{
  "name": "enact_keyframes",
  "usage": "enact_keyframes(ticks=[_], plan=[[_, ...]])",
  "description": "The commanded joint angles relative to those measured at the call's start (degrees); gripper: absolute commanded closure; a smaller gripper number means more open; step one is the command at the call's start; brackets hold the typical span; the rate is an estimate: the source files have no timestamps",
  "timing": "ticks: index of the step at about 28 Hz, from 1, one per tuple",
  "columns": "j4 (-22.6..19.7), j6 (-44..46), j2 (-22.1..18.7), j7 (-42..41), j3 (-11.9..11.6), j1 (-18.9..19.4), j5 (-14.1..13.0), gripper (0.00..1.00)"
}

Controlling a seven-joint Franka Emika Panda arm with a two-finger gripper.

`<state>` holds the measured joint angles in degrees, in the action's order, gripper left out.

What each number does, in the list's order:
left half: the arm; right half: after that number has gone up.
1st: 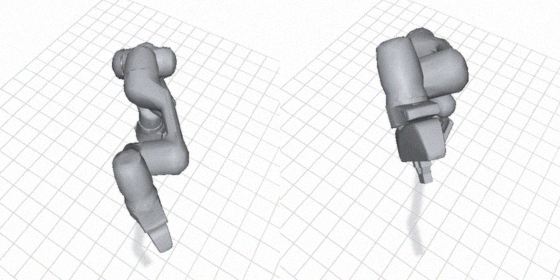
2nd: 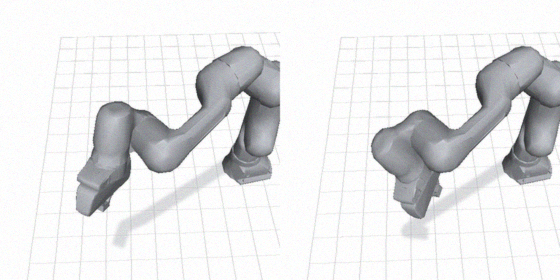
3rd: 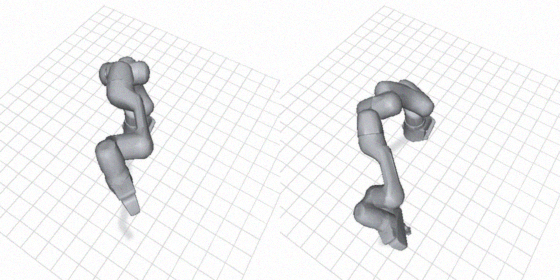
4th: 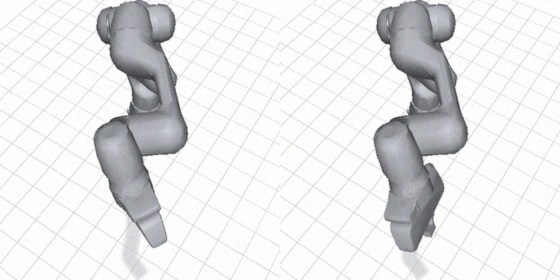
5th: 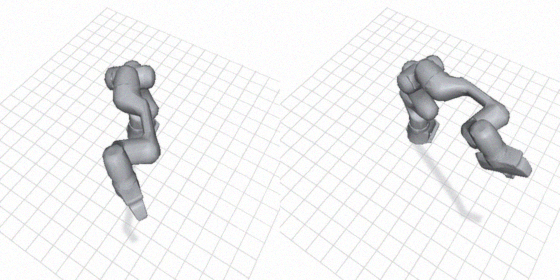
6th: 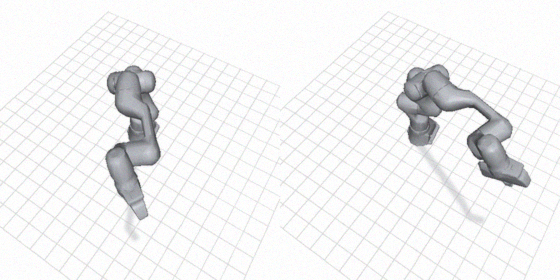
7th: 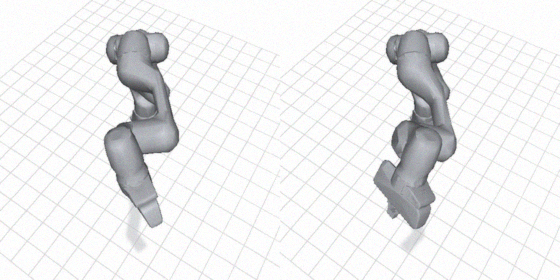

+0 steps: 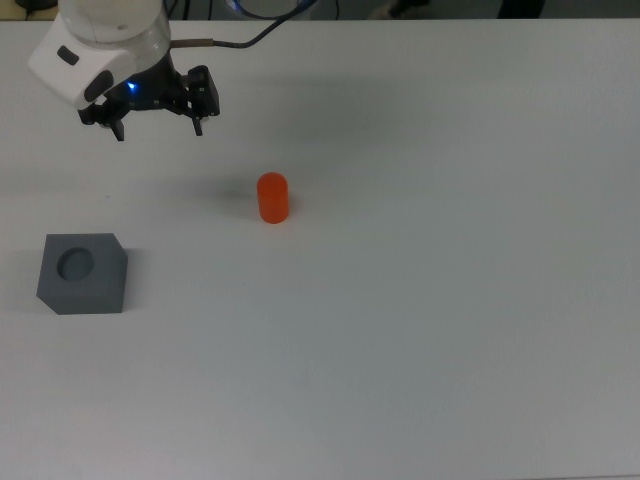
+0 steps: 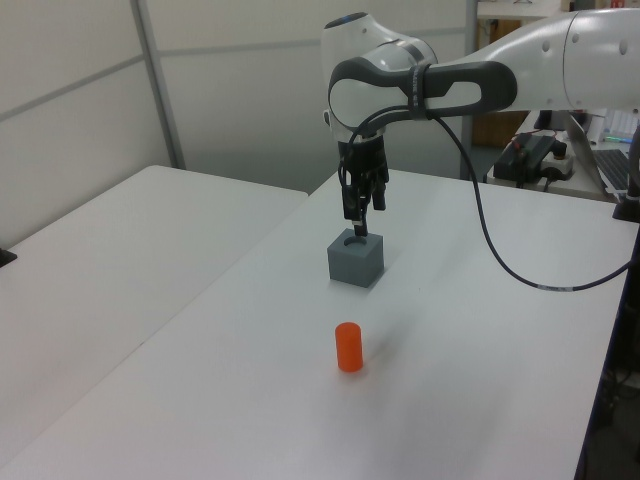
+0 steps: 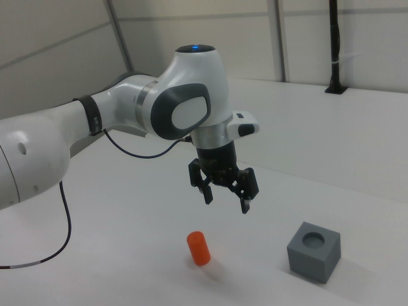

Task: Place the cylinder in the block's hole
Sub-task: 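Move the open gripper over the orange cylinder and lower it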

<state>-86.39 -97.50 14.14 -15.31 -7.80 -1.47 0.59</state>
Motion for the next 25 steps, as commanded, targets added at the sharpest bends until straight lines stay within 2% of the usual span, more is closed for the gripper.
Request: enact_keyframes(ticks=[1,4,5,7,9,13,14,22,25], plan=[[-4.97,-1.52,-3.21,-2.68,-0.63,0.32,0.90,0.00],[-8.35,-5.49,-4.29,-3.59,-0.55,0.68,0.64,0.00],[-10.97,-8.55,-5.43,-3.42,-0.46,0.76,0.38,0.00],[-13.53,-11.47,-6.23,-3.42,-0.29,0.85,0.29,0.00],[-16.95,-15.06,-7.72,-3.42,1.02,0.77,0.29,0.00],[-21.80,-19.73,-9.30,-3.42,2.17,0.77,0.29,0.00],[-23.55,-21.66,-9.57,-3.42,3.31,0.77,0.29,0.00],[-24.01,-22.29,-6.94,-3.15,7.53,1.29,0.37,0.00],[-23.92,-22.29,-5.71,-3.06,7.71,2.34,0.90,0.00]])
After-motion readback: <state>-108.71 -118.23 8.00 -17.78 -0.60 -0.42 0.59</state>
